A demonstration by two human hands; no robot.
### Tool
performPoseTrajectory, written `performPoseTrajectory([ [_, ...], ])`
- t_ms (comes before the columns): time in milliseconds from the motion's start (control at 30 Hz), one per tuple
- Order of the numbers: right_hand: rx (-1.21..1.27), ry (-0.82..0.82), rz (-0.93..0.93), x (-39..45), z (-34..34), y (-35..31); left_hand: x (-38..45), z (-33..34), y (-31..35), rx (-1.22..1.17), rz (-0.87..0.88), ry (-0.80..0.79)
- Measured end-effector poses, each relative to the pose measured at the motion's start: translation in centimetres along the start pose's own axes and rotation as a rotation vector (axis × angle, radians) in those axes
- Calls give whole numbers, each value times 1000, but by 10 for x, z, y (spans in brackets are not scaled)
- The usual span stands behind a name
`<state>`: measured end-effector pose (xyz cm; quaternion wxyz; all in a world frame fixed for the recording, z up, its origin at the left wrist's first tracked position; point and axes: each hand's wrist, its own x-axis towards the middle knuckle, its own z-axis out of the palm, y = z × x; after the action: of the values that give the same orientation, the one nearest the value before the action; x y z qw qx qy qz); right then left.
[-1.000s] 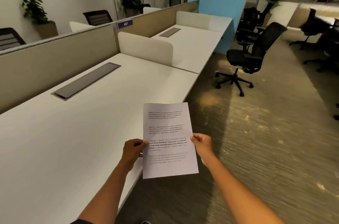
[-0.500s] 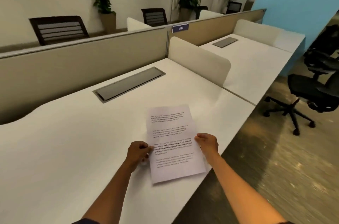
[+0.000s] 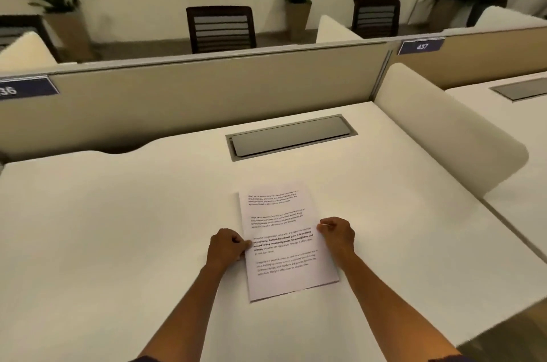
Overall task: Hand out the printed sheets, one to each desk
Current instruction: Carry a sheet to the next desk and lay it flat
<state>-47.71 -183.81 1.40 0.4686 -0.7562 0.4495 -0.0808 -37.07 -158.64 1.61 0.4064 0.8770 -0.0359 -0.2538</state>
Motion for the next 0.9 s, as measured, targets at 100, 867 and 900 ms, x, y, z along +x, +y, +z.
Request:
performPoseTrajectory([
  [100,-106,-31,-67,13,4,-4,2,4,4,76,-38,43],
  [867,-141,-60,-341,23,5,20,-15,25,6,132,-46,290],
  [900,-137,-74,-384,22,4,23,-16,26,3,155,16,302],
])
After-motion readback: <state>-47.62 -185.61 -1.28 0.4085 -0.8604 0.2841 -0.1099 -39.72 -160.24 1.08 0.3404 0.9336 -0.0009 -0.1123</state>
